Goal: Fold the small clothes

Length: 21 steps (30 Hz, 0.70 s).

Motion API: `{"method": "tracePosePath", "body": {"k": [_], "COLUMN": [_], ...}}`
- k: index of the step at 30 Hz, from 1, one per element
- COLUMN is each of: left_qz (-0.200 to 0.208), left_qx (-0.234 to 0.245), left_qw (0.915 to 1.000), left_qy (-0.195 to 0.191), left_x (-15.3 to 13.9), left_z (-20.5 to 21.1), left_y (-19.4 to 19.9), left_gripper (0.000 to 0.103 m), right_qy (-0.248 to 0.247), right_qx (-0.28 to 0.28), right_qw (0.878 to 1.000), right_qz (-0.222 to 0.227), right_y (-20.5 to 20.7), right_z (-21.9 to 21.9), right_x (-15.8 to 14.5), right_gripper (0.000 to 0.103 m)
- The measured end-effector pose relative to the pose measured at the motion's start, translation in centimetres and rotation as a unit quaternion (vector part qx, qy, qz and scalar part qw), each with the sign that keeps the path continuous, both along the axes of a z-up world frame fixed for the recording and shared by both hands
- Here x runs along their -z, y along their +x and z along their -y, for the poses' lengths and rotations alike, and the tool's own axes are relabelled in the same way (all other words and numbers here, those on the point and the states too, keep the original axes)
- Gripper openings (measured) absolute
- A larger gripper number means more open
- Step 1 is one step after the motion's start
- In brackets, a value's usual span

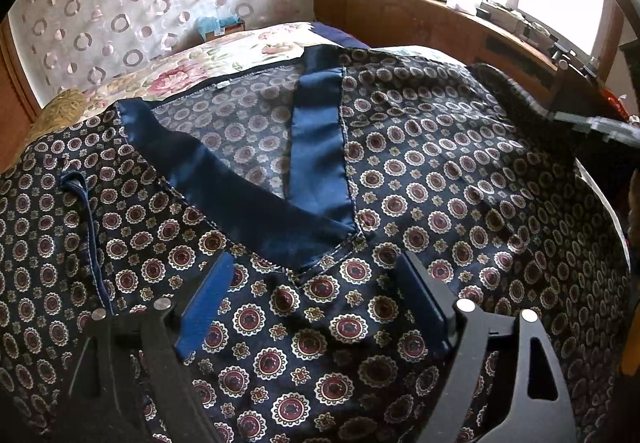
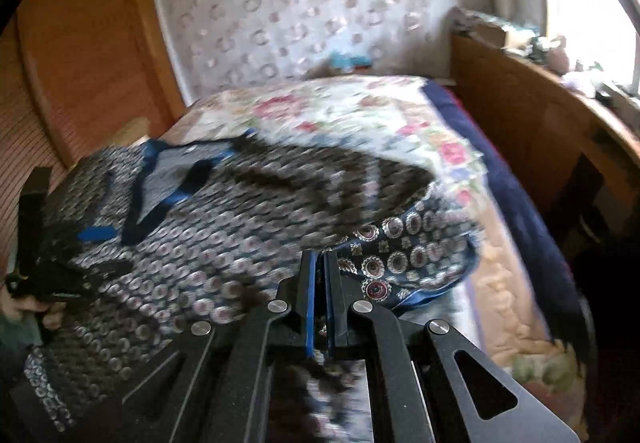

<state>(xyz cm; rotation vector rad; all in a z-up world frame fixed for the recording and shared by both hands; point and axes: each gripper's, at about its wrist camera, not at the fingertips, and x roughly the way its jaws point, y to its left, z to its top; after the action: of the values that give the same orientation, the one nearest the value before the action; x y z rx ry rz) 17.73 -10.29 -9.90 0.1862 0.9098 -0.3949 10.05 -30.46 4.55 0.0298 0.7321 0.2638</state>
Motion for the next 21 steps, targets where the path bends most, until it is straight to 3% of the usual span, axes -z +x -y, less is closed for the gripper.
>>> {"method": "tracePosePath", "body": {"k": [6, 12, 15, 17, 21], "left_qz": [-0.003, -0.003, 0.009, 0.016, 0.032], "left_qx": [0.006, 0.008, -0.002, -0.005, -0.006], "left_qw": [1.0, 1.0, 0.9998, 0.9997, 0.9991], "left_qy": [0.002, -0.003, -0.015, -0.017, -0.027], "left_x": [0.1, 0.0, -0.6, -1.0, -2.4], "left_z": [0.2, 0.0, -0.6, -0.7, -0.9], "left_y": [0.0, -0.1, -0.1, -0.1, -0.3], "left_gripper": [0.092, 0.092, 0.092, 0.092, 0.092], "right_qy": [0.005, 0.008, 0.009, 0.007, 0.015], "right_qx": [-0.025, -0.021, -0.017, -0.009, 0.009], "right_qw": [0.998, 0.997, 0.998, 0.999, 1.0], "right_qz": [-0.061, -0.068, -0.061, -0.051, -0.023], "right_y": [1.2, 1.7, 1.2, 0.9, 0.4], "right_z": [-1.1, -0.9, -0.5, -0.8, 0.5], "right_x": [3.6, 3.9, 2.6, 1.9, 0.2], "right_gripper": [0.004, 0.007, 0.02, 0.039, 0.04]}}
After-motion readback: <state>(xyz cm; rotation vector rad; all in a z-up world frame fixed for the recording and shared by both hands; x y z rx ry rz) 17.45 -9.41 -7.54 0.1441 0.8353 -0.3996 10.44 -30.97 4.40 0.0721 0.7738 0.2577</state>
